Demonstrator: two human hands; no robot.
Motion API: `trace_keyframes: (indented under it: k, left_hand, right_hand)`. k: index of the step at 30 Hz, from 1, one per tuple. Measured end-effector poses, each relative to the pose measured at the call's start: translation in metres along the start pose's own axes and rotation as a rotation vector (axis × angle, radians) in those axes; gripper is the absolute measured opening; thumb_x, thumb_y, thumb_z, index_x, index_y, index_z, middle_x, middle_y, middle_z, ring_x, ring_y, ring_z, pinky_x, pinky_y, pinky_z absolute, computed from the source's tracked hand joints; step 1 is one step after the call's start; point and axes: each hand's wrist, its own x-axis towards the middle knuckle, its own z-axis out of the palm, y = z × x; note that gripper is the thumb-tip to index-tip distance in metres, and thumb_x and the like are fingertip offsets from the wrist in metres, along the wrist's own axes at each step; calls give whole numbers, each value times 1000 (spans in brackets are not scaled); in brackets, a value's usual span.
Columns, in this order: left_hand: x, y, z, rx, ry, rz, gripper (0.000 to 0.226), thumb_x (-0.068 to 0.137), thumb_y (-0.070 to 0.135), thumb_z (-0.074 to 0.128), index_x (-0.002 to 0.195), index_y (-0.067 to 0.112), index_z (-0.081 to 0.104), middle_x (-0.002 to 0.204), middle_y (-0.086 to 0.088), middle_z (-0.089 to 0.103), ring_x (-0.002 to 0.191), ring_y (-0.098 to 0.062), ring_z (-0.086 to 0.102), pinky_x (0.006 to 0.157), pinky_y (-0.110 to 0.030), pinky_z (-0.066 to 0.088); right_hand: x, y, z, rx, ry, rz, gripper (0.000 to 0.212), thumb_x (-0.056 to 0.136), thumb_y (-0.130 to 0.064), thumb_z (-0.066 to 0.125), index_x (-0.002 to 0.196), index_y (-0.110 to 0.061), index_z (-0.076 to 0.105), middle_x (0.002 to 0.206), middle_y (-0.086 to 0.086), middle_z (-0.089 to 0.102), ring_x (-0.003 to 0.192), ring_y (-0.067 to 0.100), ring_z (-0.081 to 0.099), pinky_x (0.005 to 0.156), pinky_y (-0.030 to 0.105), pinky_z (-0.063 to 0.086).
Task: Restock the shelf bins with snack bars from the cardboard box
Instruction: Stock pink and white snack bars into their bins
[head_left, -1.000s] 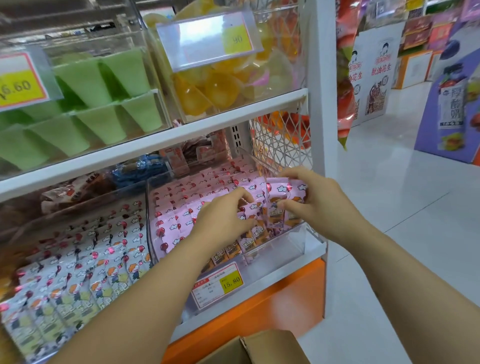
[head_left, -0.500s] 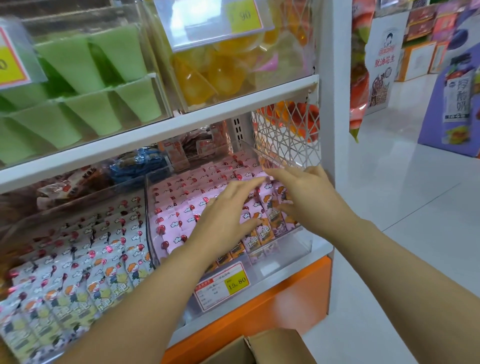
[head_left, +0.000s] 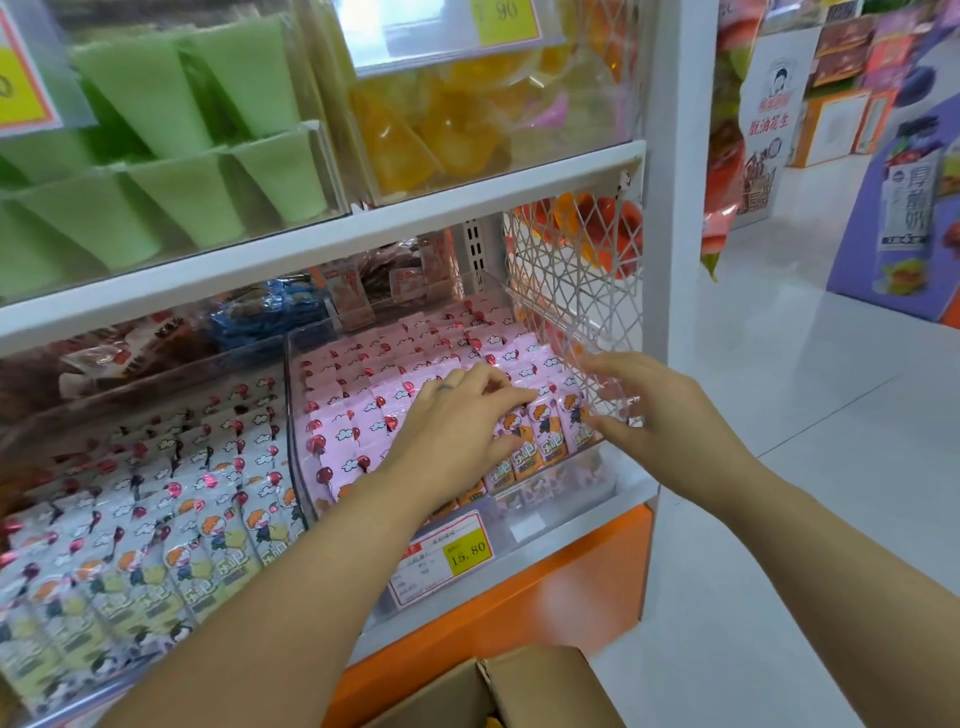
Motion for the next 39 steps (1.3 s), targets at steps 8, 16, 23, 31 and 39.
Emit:
trace_keyframes:
  k: [8,16,23,31,39]
  left_hand:
    - [-15,11,-22,-128,65,-40,44,92,38,57,135,38,47,132,10,41,119,-15,39,99,-32,29]
    - [-140,8,-42,-320,266,-63,27,93,29,52,118,29,63,110,11,56,97,-14,56,87,-38,48]
    - [-272,-24,-5,-420,288,-303,18,94,18,54,107,22,66,98,9,60,88,-2,53,79,-25,46]
    - [-356,-72,84,-640,69,-737,24,94,16,54,115,23,63,108,9,62,98,-5,56,84,-16,43]
    - [-394,-93,165,-690,-322,-1006,33,96,21,54,129,19,54,125,-5,58,104,-18,56,91,-31,45]
  right_hand:
    - [-7,-21,-8,-11,4,26,47,85,-13,67,130,-21,54,136,-1,48,124,16,45,102,22,34]
    - [-63,-95,12,125,-169,-64,37,87,-16,65,124,-20,58,119,-6,57,100,10,55,88,19,40]
    - [-115,-147,81,126,-389,-157,36,87,-14,66,123,-19,58,105,-10,54,92,10,54,86,25,44]
    - [-164,-113,176,-169,-897,-44,43,89,-22,63,131,-20,53,131,-1,55,117,16,54,95,24,41]
    - [-195,-73,231,-311,-1160,131,51,94,-21,59,141,-18,39,137,11,51,102,23,58,85,34,49]
